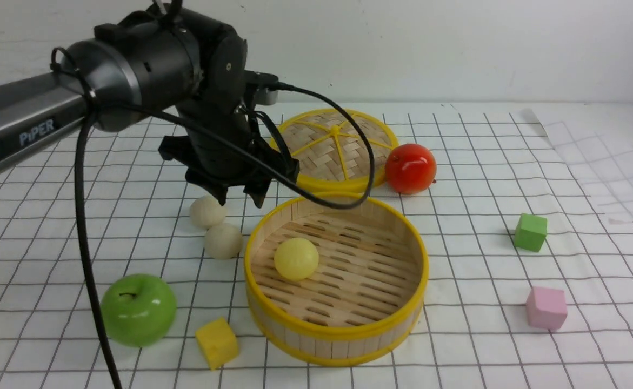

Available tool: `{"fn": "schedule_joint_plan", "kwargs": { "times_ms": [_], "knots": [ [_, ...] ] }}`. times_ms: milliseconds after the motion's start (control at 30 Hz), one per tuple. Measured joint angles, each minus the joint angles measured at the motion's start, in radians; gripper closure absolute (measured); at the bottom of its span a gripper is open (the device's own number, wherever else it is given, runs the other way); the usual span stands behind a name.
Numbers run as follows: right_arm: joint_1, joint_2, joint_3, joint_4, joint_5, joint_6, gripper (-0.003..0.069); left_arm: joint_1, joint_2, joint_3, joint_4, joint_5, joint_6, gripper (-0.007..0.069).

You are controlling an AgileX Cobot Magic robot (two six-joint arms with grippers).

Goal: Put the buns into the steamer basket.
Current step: Use the left arm to grab a steamed stuffed bun

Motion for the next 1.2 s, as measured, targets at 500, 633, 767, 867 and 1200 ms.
{"fn": "schedule_joint_plan", "kwargs": {
  "times_ms": [500,633,767,867,1200],
  "knots": [
    [0.000,0.000,0.000,0.000,0.000,0.000,0.0419,0.161,0.089,0.000,-0.179,-0.026,0.006,0.0317],
    [0.000,0.000,0.000,0.000,0.000,0.000,0.0419,0.159,0.130,0.000,-0.210,-0.039,0.008,0.0317],
    [0.000,0.000,0.000,-0.001,0.000,0.000,0.0419,0.159,0.168,0.000,-0.215,-0.053,0.009,0.0320],
    [0.000,0.000,0.000,-0.001,0.000,0.000,0.0419,0.159,0.178,0.000,-0.215,-0.066,0.009,0.0320],
    [0.000,0.000,0.000,-0.001,0.000,0.000,0.0419,0.159,0.181,0.000,-0.215,-0.081,0.021,0.0433]
  ]
}}
